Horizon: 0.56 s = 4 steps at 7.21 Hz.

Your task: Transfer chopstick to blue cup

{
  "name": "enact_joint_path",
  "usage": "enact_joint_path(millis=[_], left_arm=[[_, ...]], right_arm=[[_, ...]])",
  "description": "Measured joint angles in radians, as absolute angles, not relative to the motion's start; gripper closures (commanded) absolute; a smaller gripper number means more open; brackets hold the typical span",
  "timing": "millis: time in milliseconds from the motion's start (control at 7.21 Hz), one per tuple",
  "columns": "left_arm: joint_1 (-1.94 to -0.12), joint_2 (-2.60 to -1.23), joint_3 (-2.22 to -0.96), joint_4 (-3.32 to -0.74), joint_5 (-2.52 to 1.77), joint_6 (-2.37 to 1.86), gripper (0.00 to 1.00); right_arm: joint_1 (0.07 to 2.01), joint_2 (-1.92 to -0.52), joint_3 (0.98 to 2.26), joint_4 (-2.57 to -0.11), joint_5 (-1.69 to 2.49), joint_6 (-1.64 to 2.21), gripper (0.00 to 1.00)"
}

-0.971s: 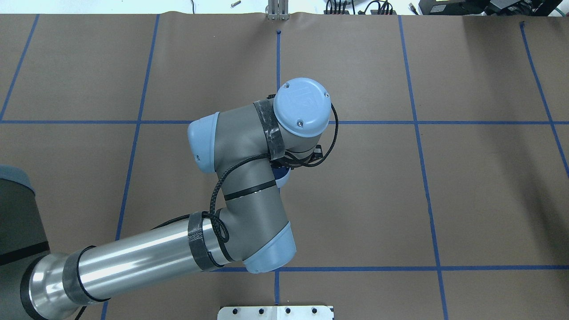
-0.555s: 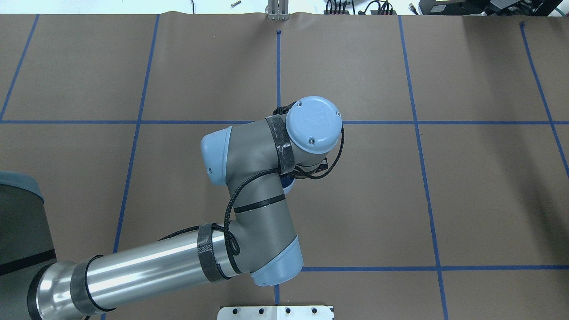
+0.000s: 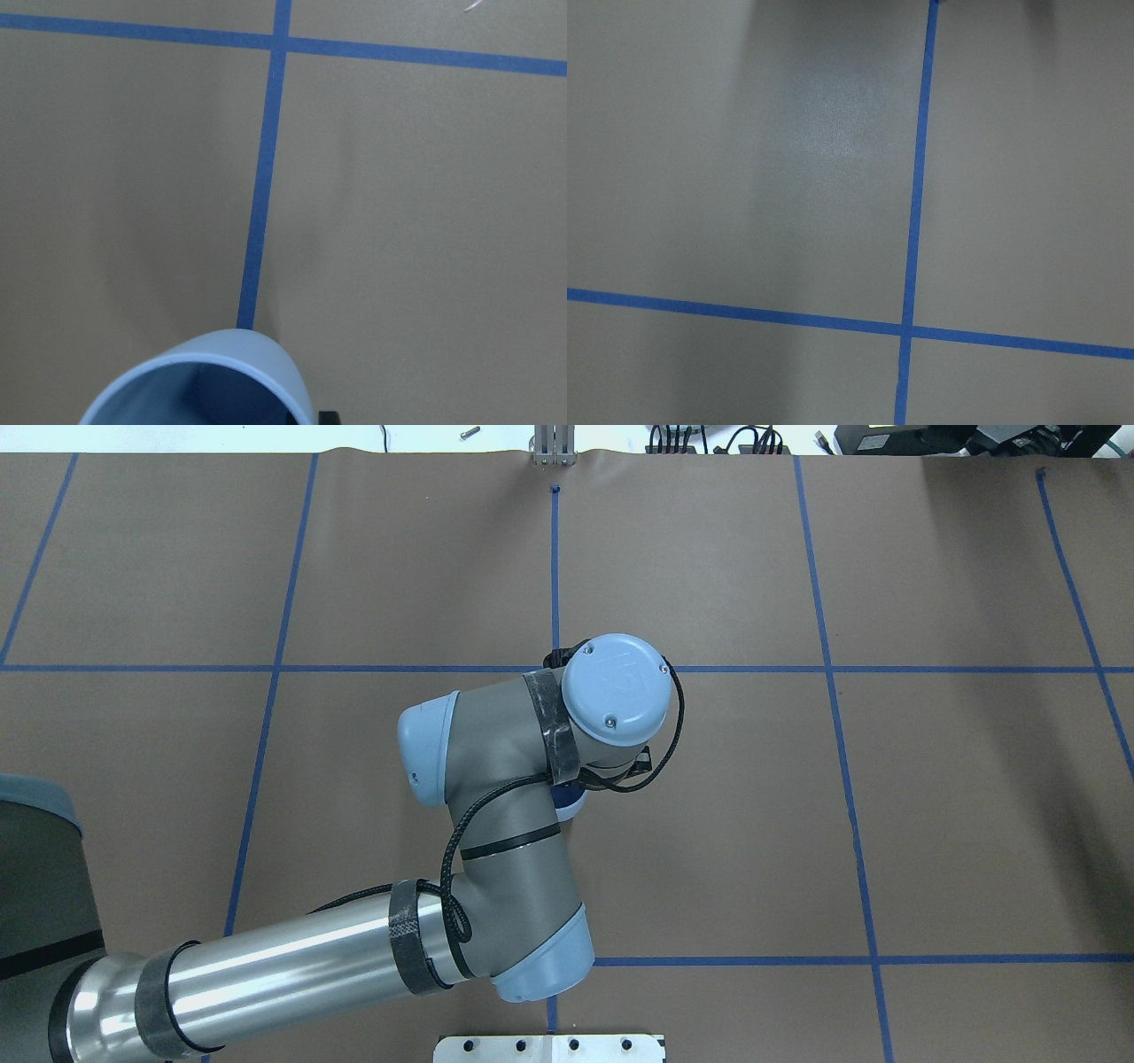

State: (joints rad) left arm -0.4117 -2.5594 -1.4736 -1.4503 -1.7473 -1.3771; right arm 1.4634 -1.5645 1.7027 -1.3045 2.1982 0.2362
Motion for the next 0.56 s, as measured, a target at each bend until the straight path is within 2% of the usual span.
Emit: enact_joint_path(millis=[139,278,416,555], left_arm=[[-0.411,-2.548,-1.474,-1.475,-1.748,-1.376,0.81],[-0.411,-2.544,-1.474,-1.486,-1.75,-1.376,0.57],[-0.411,-2.542,-1.475,-1.49,-1.75,-1.376,0.22],[-0.411,-2.54,-1.475,-1.491,-1.748,-1.375,0.02]], right_arm=[[1.463,-1.565,1.703,-1.305,2.199,0.236,0.0],[1.463,-1.565,1.703,-1.305,2.199,0.236,0.0],[1.463,-1.565,1.703,-1.304,2.199,0.236,0.0],[1.463,-1.565,1.703,-1.304,2.2,0.236,0.0]])
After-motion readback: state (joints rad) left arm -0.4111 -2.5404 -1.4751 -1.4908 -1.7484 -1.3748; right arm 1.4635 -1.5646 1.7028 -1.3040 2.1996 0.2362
